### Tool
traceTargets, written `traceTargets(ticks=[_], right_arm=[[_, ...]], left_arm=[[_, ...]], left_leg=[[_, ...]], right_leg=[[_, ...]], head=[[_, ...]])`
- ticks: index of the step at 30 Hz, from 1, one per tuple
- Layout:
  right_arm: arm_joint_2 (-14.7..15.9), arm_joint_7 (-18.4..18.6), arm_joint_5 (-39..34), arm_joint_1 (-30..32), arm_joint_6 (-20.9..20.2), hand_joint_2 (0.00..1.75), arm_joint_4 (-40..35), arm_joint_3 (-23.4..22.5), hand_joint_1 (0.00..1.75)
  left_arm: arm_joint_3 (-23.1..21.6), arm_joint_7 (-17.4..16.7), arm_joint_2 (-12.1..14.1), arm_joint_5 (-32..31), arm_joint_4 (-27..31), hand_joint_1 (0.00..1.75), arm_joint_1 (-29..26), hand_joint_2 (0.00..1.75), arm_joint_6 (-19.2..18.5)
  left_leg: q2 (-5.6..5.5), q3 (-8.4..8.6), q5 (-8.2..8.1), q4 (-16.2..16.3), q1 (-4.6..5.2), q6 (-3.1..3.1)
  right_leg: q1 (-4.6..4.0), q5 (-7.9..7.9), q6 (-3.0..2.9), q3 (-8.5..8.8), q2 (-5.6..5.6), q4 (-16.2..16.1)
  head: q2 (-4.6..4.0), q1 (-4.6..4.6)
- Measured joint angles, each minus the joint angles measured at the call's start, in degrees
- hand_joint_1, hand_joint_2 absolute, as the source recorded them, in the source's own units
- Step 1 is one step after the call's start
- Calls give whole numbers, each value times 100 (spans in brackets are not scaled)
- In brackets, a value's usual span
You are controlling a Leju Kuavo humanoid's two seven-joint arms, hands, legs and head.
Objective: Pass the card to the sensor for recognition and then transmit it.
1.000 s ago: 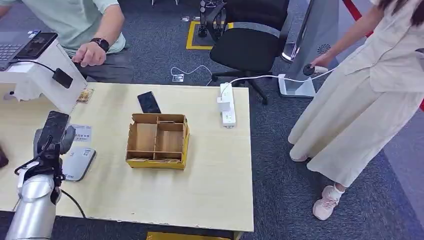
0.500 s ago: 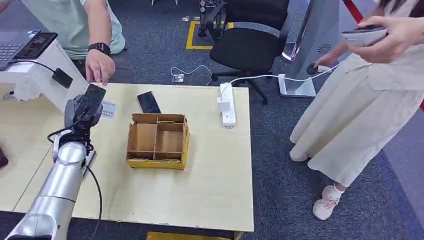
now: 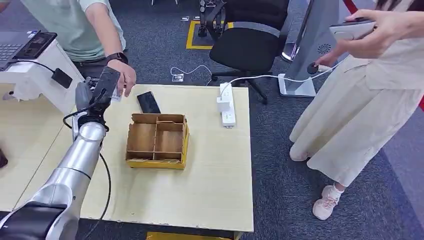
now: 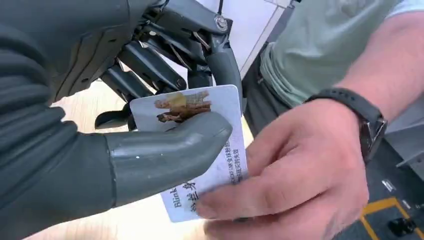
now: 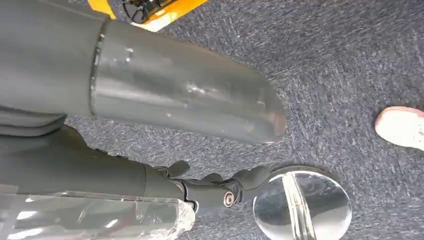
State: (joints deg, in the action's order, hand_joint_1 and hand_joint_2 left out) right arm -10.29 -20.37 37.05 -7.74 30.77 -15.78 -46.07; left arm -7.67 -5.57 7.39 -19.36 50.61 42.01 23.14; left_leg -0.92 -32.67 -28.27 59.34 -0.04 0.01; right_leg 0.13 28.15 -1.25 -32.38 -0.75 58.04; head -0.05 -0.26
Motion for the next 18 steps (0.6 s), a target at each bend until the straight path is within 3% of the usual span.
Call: traceTargets(ticks=[18], right_arm=[[-20,0,-87,35,85,0,52,20,0]], left_arm=[[0,308,-175,-53,-646,175,415,175,494]], left_leg=[[1,-1,-1,0,0,0]], right_leg=[[0,0,0,0,-3,0]], head=[[0,2]])
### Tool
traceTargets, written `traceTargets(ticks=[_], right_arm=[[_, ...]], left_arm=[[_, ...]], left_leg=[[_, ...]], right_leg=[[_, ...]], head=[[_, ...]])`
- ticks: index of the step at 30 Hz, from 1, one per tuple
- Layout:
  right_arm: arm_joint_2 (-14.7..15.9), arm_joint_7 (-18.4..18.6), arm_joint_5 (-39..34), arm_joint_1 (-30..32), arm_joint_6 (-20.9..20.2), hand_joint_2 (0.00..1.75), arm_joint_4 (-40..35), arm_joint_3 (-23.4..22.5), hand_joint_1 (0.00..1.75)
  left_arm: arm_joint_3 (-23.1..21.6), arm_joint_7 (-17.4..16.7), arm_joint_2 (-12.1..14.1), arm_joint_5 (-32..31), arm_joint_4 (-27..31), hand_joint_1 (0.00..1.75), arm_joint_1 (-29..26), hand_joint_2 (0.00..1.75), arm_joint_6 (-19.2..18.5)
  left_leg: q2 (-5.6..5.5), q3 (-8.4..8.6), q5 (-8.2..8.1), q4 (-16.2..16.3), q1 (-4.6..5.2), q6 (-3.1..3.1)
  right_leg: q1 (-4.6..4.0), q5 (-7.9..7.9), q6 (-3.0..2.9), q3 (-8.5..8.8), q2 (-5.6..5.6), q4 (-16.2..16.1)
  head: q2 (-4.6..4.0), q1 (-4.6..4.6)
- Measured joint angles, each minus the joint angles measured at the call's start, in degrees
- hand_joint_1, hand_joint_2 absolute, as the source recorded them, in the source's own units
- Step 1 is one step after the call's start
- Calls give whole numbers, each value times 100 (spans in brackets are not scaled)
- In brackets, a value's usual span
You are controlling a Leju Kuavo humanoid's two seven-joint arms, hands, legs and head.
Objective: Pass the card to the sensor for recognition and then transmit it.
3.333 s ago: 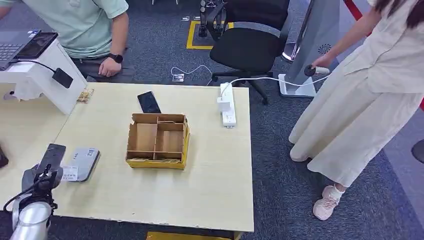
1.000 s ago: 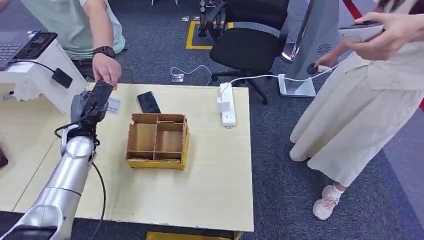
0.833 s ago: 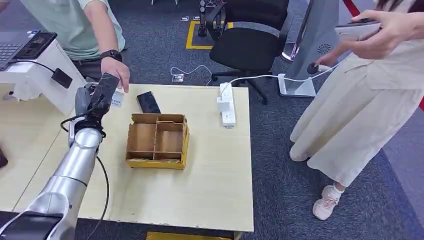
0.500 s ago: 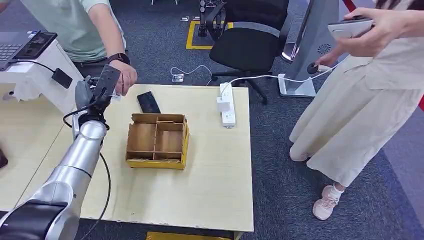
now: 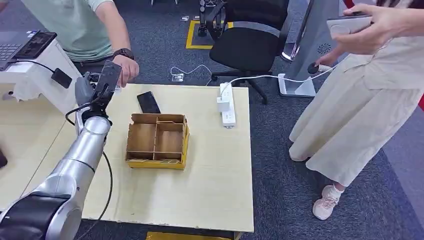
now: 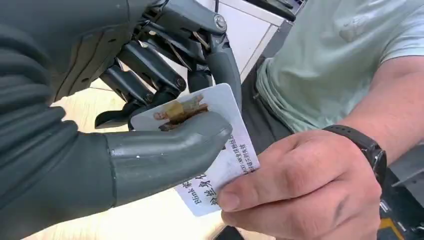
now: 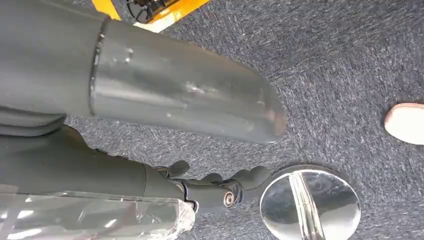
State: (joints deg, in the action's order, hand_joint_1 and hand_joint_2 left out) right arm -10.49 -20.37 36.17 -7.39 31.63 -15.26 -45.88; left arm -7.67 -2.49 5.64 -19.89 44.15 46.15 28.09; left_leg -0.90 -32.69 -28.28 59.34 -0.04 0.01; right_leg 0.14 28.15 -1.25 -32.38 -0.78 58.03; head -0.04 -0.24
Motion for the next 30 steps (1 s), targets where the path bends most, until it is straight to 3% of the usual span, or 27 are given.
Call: traceTargets(ticks=[1,2,3,14,27,30], right_arm=[[0,0,0,5,2,0,0,2,0],[0,0,0,10,2,0,2,4,0],[0,0,0,17,2,0,7,9,0],[0,0,18,45,2,0,15,76,0],[0,72,22,36,37,0,15,214,0],[0,85,17,45,61,0,15,251,0]], left_arm=[[0,4,-4,22,-22,175,11,175,-22],[0,7,-9,42,-28,155,14,175,-50],[0,7,-9,46,-37,0,14,175,-57],[2,168,9,262,-11,0,-76,175,17],[199,59,387,175,533,0,-515,175,653],[311,-55,518,151,813,0,-744,175,658]], left_leg=[[0,0,0,0,0,0],[0,0,0,0,0,0],[1,0,0,0,0,0],[0,-1,0,-1,0,0],[0,-2,1,-3,-1,1],[4,-1,1,-3,-1,1]], right_leg=[[0,0,0,0,0,0],[0,0,0,0,0,0],[0,0,0,0,-1,0],[0,0,0,2,-1,2],[0,0,0,2,2,5],[0,0,0,1,-1,4]], head=[[0,2],[-2,0],[0,0],[0,-2],[0,2],[0,0]])
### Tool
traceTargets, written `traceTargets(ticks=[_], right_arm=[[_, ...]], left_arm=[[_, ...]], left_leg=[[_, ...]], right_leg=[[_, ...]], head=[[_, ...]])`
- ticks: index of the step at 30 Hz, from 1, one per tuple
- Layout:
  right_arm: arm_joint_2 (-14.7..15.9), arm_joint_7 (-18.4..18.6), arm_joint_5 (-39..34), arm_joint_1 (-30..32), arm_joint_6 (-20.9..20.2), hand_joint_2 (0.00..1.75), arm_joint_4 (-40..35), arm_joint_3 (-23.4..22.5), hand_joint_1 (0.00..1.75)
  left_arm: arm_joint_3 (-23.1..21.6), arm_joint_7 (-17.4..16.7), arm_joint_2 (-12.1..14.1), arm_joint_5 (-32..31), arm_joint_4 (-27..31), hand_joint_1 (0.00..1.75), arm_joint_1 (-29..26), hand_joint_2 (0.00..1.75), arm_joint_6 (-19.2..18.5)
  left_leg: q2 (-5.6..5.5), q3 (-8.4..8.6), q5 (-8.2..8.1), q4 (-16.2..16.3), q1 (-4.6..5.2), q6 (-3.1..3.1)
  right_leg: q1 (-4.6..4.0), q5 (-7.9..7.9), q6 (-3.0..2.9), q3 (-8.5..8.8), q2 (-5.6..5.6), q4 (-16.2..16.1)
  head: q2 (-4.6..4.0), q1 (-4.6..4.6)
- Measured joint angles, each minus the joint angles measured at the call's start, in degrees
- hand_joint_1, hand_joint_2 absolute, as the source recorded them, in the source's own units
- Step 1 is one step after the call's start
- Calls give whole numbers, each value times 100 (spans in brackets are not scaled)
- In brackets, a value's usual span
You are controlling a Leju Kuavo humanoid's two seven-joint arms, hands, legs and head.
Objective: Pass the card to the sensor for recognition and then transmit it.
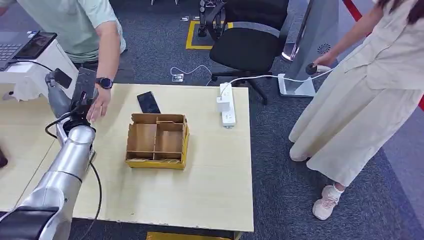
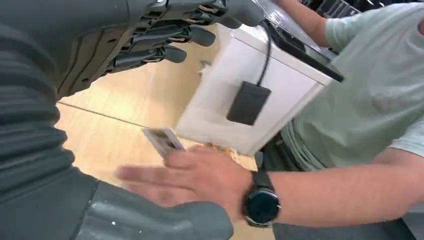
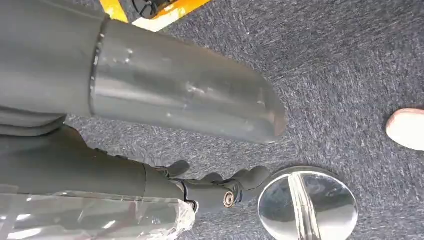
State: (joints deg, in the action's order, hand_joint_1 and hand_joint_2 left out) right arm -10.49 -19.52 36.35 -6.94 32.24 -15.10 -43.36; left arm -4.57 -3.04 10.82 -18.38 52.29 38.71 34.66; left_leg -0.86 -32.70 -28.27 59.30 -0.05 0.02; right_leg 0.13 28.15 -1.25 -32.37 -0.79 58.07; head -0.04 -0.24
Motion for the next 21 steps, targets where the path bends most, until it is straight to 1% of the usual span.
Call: traceTargets(ticks=[4,6,10,12,18,21], right_arm=[[0,-2,-22,4,17,0,0,28,0],[0,-11,-50,4,17,0,0,33,0],[2,-24,-103,4,9,0,-2,41,0],[2,-39,-122,2,0,0,-4,50,0],[4,-85,-219,4,-29,0,-13,61,0],[9,-116,-238,-1,-53,0,-22,61,0]], left_arm=[[129,-92,144,-20,380,0,-339,175,-109],[175,-190,216,-114,540,0,-486,175,-221],[188,-326,411,-343,951,0,-844,175,-503],[229,-367,500,-409,1270,0,-1087,175,-687],[491,-247,544,-411,2333,0,-1872,175,-1023],[562,-245,559,-431,2759,0,-2197,175,-1187]], left_leg=[[-1,-1,0,-1,0,0],[-1,-1,0,-2,0,0],[1,-1,0,-2,0,0],[2,0,-1,-3,0,0],[2,-1,-2,-3,0,0],[2,-1,-2,-3,0,0]], right_leg=[[0,1,0,0,2,0],[0,1,0,0,1,0],[0,1,0,0,0,0],[0,1,0,-1,-2,0],[0,2,1,-2,-1,-2],[0,2,1,-2,0,-3]], head=[[0,0],[-2,0],[0,2],[0,-2],[0,-2],[0,0]])
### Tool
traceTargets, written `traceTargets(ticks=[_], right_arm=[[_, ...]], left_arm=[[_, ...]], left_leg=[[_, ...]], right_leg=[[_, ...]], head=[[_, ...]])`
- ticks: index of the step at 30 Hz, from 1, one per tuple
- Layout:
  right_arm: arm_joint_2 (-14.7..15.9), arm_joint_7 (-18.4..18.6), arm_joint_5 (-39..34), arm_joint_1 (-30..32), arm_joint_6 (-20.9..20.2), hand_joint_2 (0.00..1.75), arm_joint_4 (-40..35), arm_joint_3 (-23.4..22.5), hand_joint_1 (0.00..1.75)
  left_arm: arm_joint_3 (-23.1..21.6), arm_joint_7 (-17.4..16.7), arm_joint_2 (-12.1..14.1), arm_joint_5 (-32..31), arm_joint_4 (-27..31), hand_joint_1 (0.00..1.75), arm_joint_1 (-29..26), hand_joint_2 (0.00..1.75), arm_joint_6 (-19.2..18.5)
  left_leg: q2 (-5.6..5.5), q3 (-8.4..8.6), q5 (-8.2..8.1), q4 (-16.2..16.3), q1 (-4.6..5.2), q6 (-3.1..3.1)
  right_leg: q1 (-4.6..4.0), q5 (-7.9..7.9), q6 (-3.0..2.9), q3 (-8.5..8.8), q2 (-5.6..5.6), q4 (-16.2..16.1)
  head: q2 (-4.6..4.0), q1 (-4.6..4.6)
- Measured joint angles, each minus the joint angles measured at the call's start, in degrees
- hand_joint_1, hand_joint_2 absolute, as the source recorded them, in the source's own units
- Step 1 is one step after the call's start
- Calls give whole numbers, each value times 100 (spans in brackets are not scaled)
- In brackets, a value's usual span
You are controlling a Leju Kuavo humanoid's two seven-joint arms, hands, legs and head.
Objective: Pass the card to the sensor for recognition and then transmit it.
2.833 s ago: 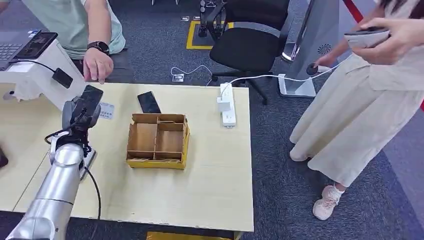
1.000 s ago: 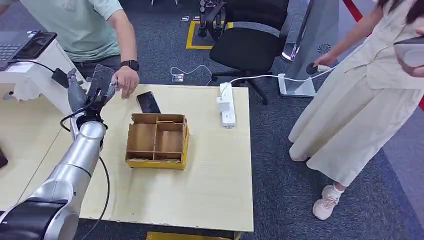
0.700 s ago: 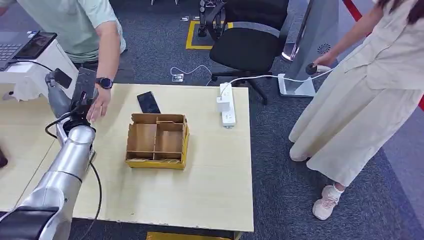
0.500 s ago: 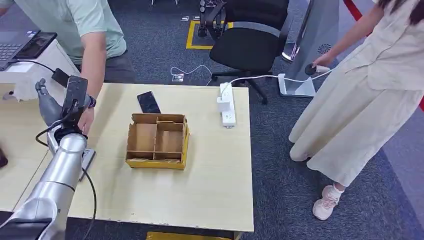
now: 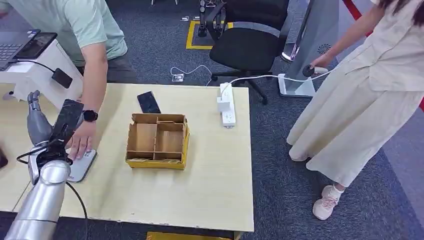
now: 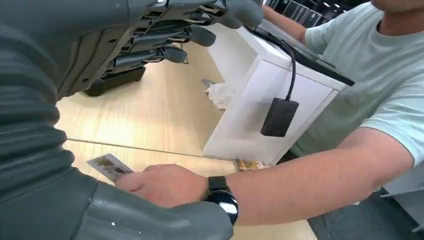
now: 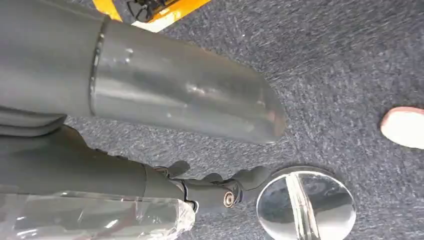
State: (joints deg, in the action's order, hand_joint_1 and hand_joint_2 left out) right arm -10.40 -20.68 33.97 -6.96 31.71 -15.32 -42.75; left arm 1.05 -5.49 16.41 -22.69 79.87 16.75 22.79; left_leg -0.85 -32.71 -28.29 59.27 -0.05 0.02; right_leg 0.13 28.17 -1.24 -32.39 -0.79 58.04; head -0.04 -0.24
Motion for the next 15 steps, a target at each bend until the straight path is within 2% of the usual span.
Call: traceTargets(ticks=[12,15], right_arm=[[2,-33,-63,-7,-15,0,-46,26,0],[2,-52,-96,-4,-15,0,-46,48,0]], left_arm=[[103,212,24,-563,1240,0,-866,175,-137],[109,312,4,-924,1535,0,-1138,175,-155]], left_leg=[[-1,0,0,0,0,0],[0,0,0,-1,0,0]], right_leg=[[0,0,0,1,2,0],[0,0,0,0,0,0]], head=[[0,0],[0,-2]])
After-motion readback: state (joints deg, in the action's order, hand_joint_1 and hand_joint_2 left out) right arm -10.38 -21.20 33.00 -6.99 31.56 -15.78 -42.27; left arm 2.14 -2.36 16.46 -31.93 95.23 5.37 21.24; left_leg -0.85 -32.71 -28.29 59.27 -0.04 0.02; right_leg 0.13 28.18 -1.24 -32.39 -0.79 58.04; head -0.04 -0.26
